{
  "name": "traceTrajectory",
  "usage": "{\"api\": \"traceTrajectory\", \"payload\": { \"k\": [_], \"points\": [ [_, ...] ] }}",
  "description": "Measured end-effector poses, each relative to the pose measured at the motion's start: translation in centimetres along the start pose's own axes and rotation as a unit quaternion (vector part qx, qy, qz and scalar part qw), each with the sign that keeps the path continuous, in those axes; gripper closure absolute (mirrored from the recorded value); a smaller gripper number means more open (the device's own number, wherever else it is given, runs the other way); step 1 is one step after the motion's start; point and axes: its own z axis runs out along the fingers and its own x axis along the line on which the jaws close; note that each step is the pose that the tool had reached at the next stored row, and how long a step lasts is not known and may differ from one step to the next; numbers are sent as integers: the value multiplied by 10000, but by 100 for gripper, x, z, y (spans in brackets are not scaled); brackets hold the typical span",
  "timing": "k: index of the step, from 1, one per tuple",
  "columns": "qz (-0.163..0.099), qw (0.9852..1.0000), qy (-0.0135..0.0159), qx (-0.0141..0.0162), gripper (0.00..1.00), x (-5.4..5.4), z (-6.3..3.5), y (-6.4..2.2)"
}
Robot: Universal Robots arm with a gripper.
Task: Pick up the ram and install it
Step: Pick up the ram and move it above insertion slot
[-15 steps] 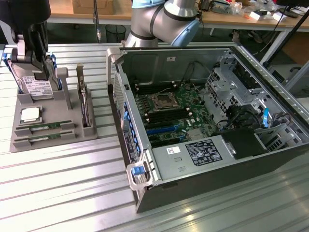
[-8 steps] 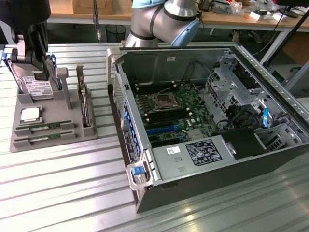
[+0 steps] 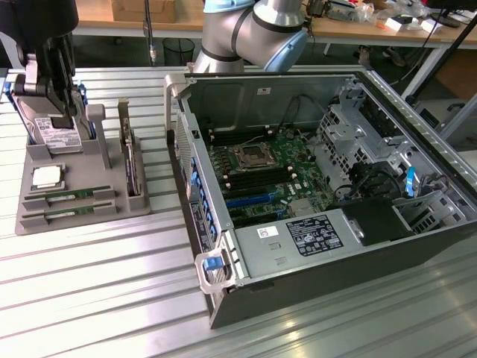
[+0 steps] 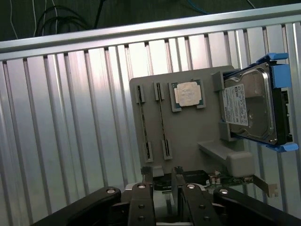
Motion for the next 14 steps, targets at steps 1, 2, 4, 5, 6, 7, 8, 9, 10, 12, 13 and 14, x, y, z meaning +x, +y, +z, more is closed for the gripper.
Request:
{"api": "traceTrajectory", "payload": {
  "k": [1, 2, 4, 5, 6, 7, 8, 9, 10, 12, 13, 14],
  "points": [
    [0, 10000, 0, 0, 70, 0, 0, 0],
    [0, 10000, 0, 0, 70, 0, 0, 0],
    [1, 10000, 16, 2, 70, 1, 25, -1],
    [1, 10000, 30, 4, 70, 1, 40, -2],
    [2, 10000, 37, 5, 70, 2, 56, -3],
    [2, 10000, 39, 6, 70, 2, 73, -3],
    [2, 10000, 42, 6, 70, 2, 91, -5],
    [2, 10000, 45, 6, 70, 3, 119, -7],
    [3, 10000, 47, 6, 70, 3, 149, -9],
    [2, 10000, 51, 7, 70, 4, 180, -11],
    [2, 10000, 53, 7, 70, 5, 192, -12],
    [2, 10000, 56, 8, 70, 5, 214, -13]
  ]
}}
